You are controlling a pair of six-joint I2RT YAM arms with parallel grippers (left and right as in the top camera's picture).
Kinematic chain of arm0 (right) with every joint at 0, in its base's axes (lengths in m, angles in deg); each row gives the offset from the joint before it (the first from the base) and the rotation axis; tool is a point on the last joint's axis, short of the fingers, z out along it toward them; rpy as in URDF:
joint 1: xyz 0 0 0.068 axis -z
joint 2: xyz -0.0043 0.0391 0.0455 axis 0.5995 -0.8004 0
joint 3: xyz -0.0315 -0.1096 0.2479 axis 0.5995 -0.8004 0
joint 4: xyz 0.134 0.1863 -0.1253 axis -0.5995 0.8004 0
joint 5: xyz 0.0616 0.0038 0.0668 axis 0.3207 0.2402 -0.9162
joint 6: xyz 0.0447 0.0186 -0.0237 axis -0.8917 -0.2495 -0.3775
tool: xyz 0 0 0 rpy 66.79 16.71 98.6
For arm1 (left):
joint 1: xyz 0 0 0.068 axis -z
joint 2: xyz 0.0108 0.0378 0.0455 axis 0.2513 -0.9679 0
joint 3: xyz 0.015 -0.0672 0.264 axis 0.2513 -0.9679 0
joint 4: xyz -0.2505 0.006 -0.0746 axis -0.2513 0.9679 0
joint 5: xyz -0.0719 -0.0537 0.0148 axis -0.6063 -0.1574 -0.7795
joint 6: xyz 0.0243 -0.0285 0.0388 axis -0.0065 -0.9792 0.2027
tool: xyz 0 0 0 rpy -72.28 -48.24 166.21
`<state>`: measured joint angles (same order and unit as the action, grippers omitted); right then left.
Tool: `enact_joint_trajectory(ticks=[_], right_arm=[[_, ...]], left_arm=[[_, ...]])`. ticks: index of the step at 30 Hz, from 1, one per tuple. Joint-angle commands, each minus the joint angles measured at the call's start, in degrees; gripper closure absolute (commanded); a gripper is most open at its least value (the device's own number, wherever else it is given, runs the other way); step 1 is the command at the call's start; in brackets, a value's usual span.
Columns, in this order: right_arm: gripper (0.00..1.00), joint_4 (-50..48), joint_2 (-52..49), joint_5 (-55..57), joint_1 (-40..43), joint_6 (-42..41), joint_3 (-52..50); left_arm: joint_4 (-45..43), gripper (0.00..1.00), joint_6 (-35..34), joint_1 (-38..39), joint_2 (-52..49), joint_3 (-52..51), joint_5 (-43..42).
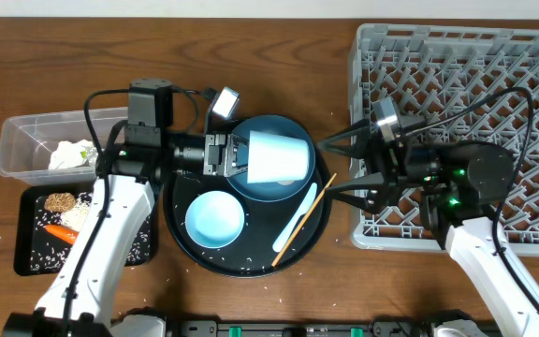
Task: Sort waste into correct bins and load items into the dishwasher rack
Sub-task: 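Grasp the cup with the right gripper and open the left gripper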
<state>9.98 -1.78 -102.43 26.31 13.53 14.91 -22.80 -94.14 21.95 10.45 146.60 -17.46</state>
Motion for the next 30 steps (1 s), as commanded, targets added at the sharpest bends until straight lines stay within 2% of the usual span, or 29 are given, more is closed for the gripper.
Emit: enact_joint_trajectory(ticks=[1, 10, 18, 23, 30], right_arm=[[0.18, 1.0, -0.1, -3.3, 1.0, -2.6, 0.7], [0.15, 7.8, -1.2, 0.2, -1.4, 3.0, 0.6], [0.18, 7.7, -3.0, 6.3, -7.7, 9.1, 0.6], [0.2, 7.6, -3.3, 6.9, -8.2, 12.5, 0.6], [0.2, 4.0, -3.3, 8.6, -8.3, 12.4, 0.6]], left_arm=[[-0.3, 0.94, 0.3, 0.1, 2.6, 0.2, -1.6], [-0.9, 0.94, 0.4, 0.1, 4.0, 0.2, -1.6], [-1.1, 0.94, 0.4, 0.1, 4.0, 0.2, -1.6], [-1.1, 0.94, 0.4, 0.1, 4.0, 0.2, -1.6], [-1.1, 0.94, 0.4, 0.1, 4.0, 0.2, -1.6]])
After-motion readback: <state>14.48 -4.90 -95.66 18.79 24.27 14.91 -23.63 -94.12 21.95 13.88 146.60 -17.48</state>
